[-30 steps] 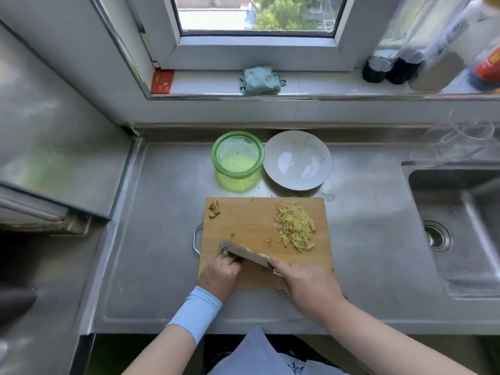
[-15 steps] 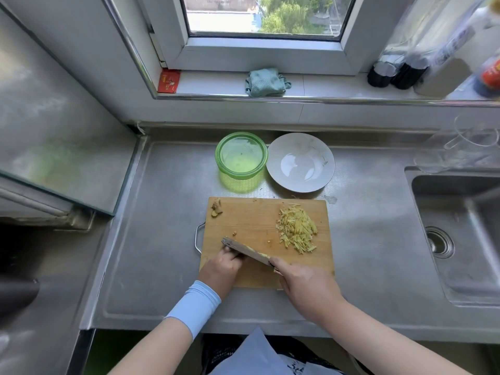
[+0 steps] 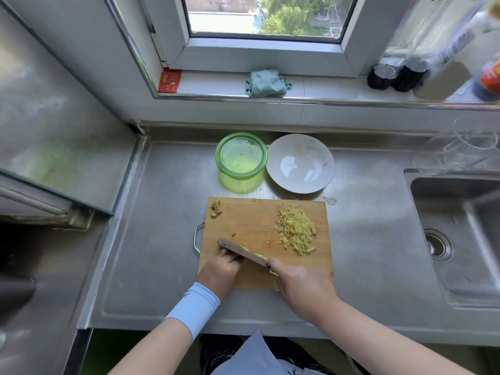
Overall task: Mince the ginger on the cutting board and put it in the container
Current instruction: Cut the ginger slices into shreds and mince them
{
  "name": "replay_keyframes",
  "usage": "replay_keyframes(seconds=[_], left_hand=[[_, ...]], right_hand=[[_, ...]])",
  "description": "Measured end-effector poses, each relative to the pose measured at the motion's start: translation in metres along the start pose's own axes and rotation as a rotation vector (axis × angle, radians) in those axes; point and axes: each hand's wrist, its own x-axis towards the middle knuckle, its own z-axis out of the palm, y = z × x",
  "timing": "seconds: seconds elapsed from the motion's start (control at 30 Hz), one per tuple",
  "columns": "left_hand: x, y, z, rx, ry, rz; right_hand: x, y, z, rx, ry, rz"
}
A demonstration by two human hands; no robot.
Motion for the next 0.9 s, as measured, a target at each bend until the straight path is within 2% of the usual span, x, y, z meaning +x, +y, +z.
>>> replay_keyframes(seconds=[0.2, 0.4, 0.9], left_hand=[[-0.001, 0.002, 0.001, -0.023, 0.010, -0.049], [-0.002, -0.002, 0.005, 0.004, 0.014, -0.024], [-0.007, -0.004, 0.010, -0.055, 0.038, -0.062]], right_hand=[[0.009, -0.004, 0.001, -0.026, -0.007, -0.002], [0.002, 0.001, -0.002, -0.061, 0.009, -0.015], [0.018, -0.004, 0.005, -0.011, 0.024, -0.002]])
